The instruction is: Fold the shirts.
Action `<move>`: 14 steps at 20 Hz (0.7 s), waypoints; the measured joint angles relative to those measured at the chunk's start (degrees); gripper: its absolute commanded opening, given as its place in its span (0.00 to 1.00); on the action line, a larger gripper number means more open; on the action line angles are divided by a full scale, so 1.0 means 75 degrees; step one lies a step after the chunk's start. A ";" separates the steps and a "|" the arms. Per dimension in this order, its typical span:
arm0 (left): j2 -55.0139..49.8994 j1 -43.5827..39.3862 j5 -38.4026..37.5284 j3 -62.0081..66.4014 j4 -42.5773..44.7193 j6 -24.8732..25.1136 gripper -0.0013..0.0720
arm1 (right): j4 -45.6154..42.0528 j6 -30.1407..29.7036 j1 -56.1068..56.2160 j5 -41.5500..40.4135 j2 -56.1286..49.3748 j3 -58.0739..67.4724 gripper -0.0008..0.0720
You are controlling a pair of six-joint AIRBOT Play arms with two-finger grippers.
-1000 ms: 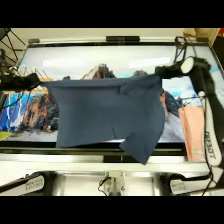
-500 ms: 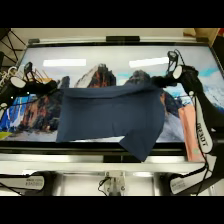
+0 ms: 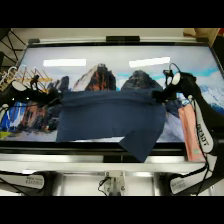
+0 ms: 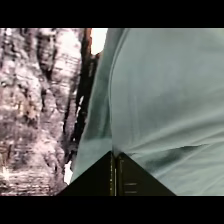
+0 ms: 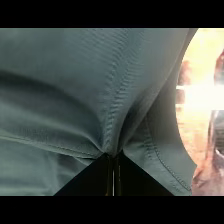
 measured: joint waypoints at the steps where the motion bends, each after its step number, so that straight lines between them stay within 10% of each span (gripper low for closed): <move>1: -0.0006 0.0064 -0.0032 0.0000 0.0003 -0.0029 0.06 | 0.0000 0.0050 -0.0003 -0.0166 0.0000 -0.0017 0.11; 14: -0.0020 0.0306 0.0009 -0.0090 -0.0210 -0.0111 0.06 | -0.0111 0.0251 -0.0166 0.0076 0.0326 0.0134 0.11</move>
